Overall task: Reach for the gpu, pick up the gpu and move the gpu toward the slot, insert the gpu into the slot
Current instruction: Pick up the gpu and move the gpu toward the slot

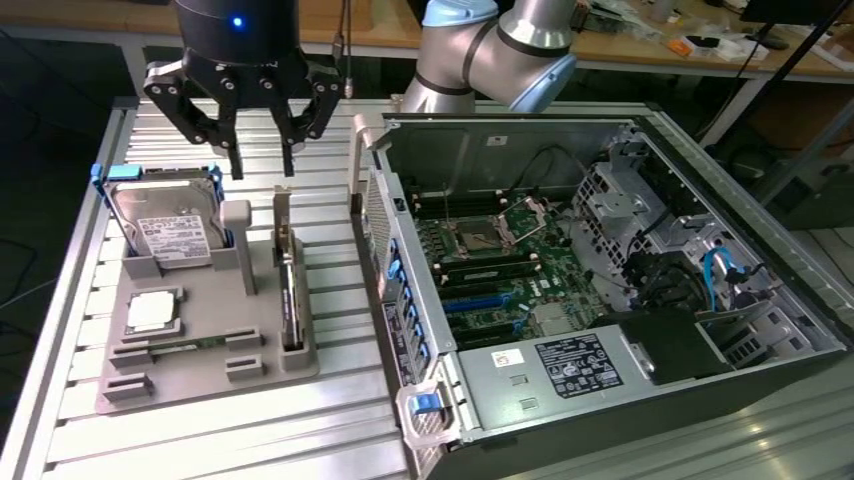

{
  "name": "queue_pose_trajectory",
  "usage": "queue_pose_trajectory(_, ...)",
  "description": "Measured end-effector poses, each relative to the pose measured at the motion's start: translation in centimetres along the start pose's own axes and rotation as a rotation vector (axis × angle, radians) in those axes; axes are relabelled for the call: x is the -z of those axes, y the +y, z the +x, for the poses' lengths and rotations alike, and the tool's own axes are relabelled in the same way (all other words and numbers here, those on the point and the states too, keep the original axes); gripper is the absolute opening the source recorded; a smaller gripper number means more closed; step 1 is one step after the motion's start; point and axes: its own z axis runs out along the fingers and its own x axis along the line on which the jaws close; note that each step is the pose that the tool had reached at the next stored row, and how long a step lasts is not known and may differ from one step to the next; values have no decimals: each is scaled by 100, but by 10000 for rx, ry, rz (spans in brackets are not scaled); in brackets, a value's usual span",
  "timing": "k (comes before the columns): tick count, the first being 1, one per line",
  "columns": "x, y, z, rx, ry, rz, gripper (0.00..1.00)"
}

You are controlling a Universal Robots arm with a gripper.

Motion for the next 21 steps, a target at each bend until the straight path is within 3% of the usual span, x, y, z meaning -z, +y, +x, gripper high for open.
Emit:
queue_pose_trajectory(7, -132, -38, 3, 1, 23, -1, 48)
queue_pose_trajectory(14, -199, -228, 8, 1, 20, -4, 48)
queue_pose_trajectory(21, -324, -260, 9, 0, 23, -1, 48)
